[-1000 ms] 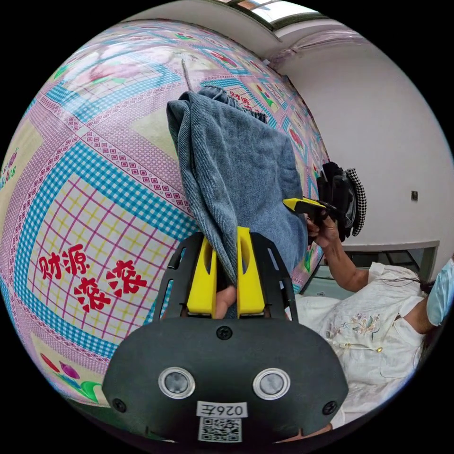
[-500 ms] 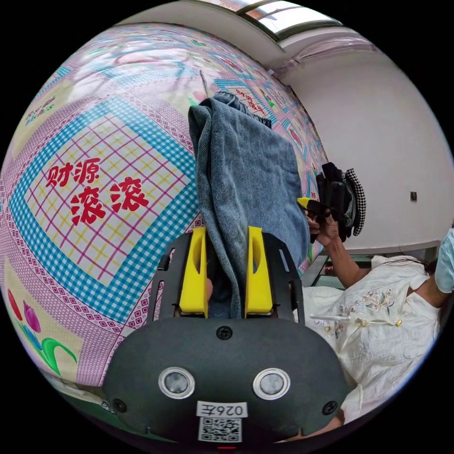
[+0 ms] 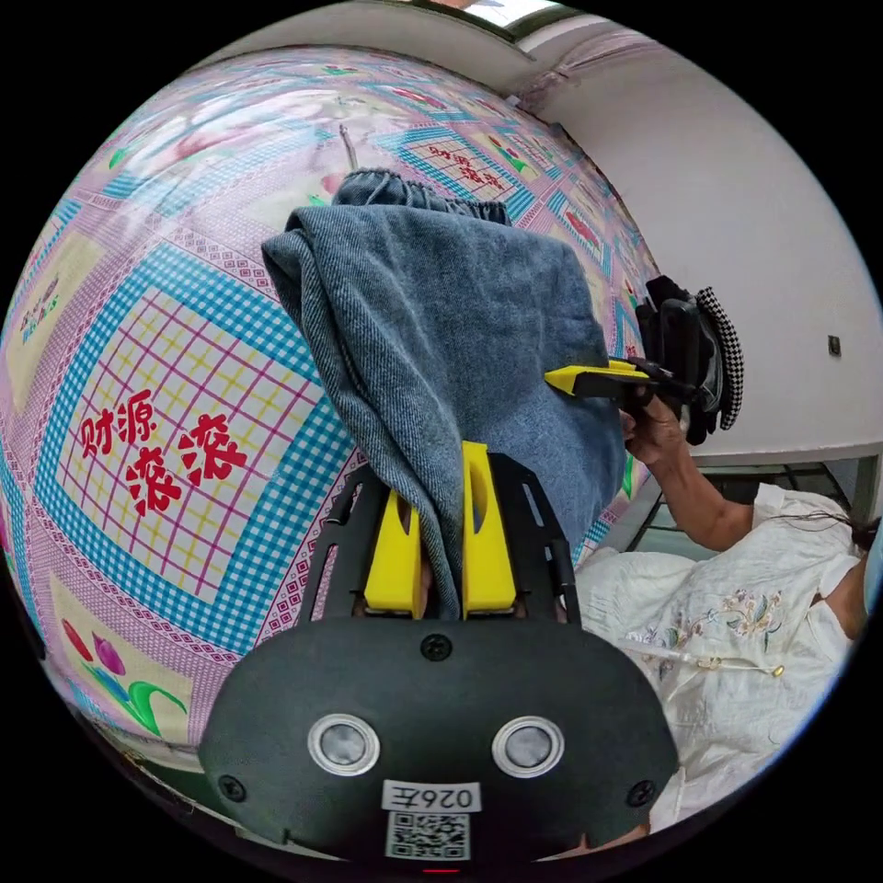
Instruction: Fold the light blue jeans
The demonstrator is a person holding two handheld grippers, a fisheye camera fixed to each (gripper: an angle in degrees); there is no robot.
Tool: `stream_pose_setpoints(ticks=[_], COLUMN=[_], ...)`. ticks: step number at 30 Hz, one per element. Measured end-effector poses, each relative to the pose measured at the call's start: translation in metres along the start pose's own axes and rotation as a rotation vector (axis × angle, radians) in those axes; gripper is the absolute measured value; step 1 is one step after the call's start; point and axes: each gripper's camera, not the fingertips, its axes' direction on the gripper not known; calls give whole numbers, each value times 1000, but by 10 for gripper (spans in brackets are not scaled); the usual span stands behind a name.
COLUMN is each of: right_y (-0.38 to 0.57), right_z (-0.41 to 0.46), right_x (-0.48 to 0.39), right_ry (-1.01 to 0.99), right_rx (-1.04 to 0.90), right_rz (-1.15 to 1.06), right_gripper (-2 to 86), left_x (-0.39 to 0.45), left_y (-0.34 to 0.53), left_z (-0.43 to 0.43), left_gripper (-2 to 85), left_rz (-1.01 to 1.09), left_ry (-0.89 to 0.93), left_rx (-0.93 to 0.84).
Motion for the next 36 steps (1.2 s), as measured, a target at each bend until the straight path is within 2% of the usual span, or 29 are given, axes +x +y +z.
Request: stream_pose_setpoints(ticks=[3,9,20,26,36], right_y=[11,41,66,46,-30], right_z=[-10,-32,-46,-25,50], right_x=[-17,-28,-41,-71,-154], right_ry=[73,92,-9,-69,-87], right_rx=[17,45,45,87,221], right_rz=[-46,-69,-25,-12,22], right_gripper=[19,18,18,17,17], left_x=[30,56,41,3,-122], left_y=[7,27,43,42,11], left_z=[-8,-17,-58,-117,-265], left_gripper=[66,64,64,64,64], left_rz=[23,-11,-85,-40,85], left_ry=[-87,-59,106,116,140], left_rx=[31,90,38,12,-49])
